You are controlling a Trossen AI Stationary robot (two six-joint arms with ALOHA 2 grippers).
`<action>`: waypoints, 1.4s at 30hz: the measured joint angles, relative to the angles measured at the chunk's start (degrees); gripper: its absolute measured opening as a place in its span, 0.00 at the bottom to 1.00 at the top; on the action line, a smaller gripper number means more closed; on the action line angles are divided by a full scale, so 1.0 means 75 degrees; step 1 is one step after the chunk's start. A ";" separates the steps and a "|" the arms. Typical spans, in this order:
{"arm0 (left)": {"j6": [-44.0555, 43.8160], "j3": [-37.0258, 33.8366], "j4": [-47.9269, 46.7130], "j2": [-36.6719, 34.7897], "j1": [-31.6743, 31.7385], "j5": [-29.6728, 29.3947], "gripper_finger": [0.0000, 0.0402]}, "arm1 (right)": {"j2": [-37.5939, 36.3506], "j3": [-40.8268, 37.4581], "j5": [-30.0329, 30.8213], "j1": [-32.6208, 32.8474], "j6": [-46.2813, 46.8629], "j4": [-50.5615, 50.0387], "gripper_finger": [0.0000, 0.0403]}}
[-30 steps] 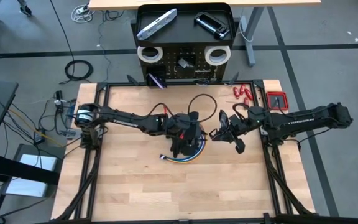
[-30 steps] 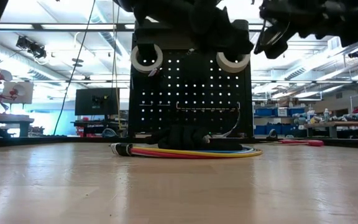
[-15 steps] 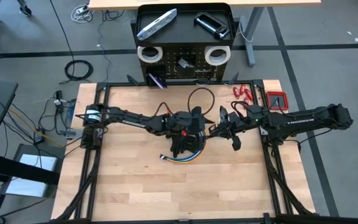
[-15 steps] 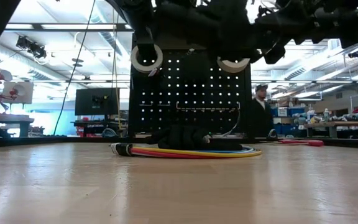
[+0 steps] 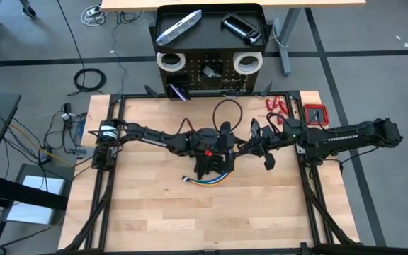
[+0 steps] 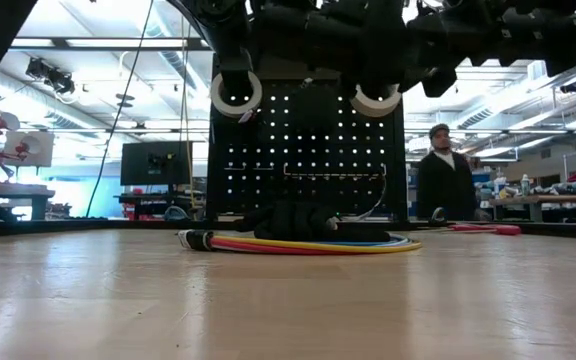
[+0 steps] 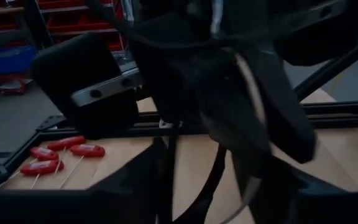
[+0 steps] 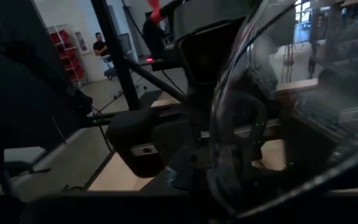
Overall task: Hang tools onto peg board
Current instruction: Hang the safety goggle on the peg board
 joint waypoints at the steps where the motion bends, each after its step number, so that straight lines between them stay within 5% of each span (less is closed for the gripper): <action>1: 0.0018 0.0000 0.0012 0.0000 -0.0003 -0.0004 0.42 | -0.0003 0.0000 0.0036 0.0000 0.0028 0.0013 0.10; 6: 0.0017 0.0003 0.0060 0.0000 -0.0025 -0.0150 0.27 | 0.0000 0.0000 0.0247 -0.0003 0.0185 0.0026 0.16; 14: 0.0314 0.0014 -0.0383 -0.0206 -0.0043 -0.0824 0.24 | -0.0218 0.0034 0.0478 -0.0003 0.0410 -0.0428 0.37; 23: 0.0771 0.0003 -0.1923 -0.0866 -0.0130 -0.2283 0.24 | -0.1207 0.1139 0.0966 -0.0062 0.0164 -0.4647 0.53; 32: -0.0029 0.0006 -0.2400 -0.0682 0.0497 -0.2942 0.24 | -0.1811 0.1428 0.2429 -0.0073 0.0558 -0.6663 0.55; 42: -0.0351 0.0956 -0.2834 0.0825 0.1293 -0.2778 0.24 | -0.1439 0.1422 0.3765 0.0387 0.1134 -0.6688 0.55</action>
